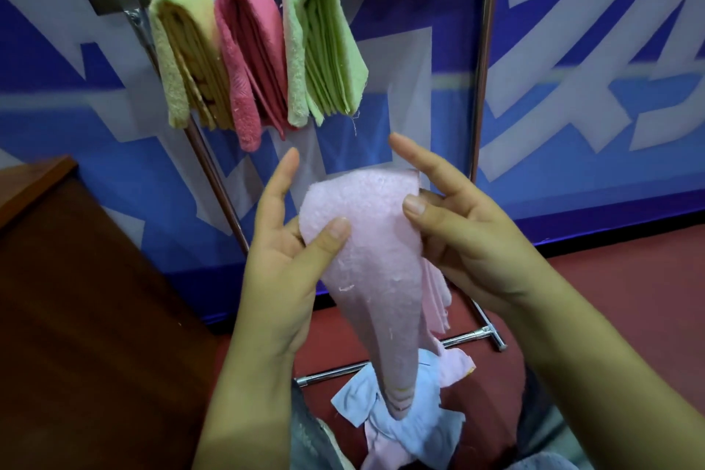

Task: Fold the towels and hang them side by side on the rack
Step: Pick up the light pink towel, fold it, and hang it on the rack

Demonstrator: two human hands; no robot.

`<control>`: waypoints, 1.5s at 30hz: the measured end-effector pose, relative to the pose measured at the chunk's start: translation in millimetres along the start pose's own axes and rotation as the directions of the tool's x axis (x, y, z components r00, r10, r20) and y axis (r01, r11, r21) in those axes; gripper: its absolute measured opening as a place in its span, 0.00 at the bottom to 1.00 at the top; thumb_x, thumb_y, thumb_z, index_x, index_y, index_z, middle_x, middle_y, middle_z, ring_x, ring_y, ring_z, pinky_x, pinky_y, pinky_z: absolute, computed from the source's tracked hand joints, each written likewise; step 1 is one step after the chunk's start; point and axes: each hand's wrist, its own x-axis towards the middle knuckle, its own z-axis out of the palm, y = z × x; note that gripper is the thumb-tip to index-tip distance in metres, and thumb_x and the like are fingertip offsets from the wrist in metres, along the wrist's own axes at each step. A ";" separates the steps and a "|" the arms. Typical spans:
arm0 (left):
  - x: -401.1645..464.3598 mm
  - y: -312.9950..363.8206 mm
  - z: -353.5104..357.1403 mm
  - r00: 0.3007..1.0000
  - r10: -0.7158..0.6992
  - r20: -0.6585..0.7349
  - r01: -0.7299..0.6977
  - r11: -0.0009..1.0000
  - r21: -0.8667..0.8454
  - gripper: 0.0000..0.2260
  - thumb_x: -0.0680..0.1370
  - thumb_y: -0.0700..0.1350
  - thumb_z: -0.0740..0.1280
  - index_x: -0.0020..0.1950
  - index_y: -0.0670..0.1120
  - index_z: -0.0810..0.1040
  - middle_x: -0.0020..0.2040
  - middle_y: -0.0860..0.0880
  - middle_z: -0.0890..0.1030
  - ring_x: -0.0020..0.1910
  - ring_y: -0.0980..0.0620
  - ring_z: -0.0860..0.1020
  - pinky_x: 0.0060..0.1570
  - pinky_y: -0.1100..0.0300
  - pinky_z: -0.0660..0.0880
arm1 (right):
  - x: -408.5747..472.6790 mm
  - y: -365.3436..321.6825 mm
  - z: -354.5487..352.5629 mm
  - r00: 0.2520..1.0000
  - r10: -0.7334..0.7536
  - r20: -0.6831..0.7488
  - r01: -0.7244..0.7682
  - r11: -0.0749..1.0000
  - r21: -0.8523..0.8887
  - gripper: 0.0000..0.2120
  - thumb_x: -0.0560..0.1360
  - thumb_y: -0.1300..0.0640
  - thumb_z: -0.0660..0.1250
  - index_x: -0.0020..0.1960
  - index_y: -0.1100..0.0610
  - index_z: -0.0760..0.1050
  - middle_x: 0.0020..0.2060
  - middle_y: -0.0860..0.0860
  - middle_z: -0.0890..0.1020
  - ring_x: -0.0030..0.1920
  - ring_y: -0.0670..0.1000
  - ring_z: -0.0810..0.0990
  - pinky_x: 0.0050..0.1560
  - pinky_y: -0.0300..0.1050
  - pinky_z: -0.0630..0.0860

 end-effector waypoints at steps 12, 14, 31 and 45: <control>11.1 14.4 17.0 0.994 0.105 -0.028 -0.102 0.991 0.093 0.22 0.69 0.36 0.66 0.60 0.53 0.72 0.42 0.59 0.84 0.41 0.62 0.81 0.39 0.65 0.78 | 2.8 0.4 -4.1 0.996 -0.077 -0.049 0.067 0.981 -0.179 0.26 0.71 0.67 0.65 0.64 0.47 0.71 0.49 0.58 0.80 0.51 0.49 0.80 0.56 0.43 0.77; 10.5 16.1 16.0 0.993 0.102 -0.052 -0.098 0.993 0.068 0.22 0.69 0.35 0.66 0.60 0.52 0.72 0.39 0.56 0.84 0.38 0.60 0.81 0.37 0.65 0.78 | 1.8 1.0 -1.9 0.997 -0.072 -0.036 0.063 0.974 -0.219 0.25 0.71 0.68 0.66 0.64 0.48 0.71 0.49 0.55 0.82 0.52 0.49 0.81 0.57 0.44 0.78; 20.8 21.3 8.4 0.964 0.252 -0.089 -0.208 0.917 0.340 0.11 0.69 0.42 0.72 0.47 0.57 0.79 0.49 0.49 0.81 0.51 0.51 0.80 0.50 0.58 0.77 | 5.0 -20.8 7.7 0.956 -0.291 -0.017 0.243 0.827 -0.507 0.17 0.73 0.68 0.66 0.52 0.47 0.79 0.48 0.37 0.83 0.56 0.40 0.80 0.55 0.35 0.75; 51.2 55.3 35.8 0.930 0.364 0.057 -0.362 0.877 0.315 0.11 0.72 0.37 0.70 0.49 0.52 0.76 0.47 0.50 0.80 0.47 0.58 0.79 0.48 0.61 0.76 | 12.6 -46.6 -20.0 0.915 -0.372 0.157 0.320 0.430 -0.844 0.15 0.71 0.47 0.67 0.58 0.38 0.76 0.72 0.47 0.58 0.73 0.44 0.57 0.72 0.37 0.57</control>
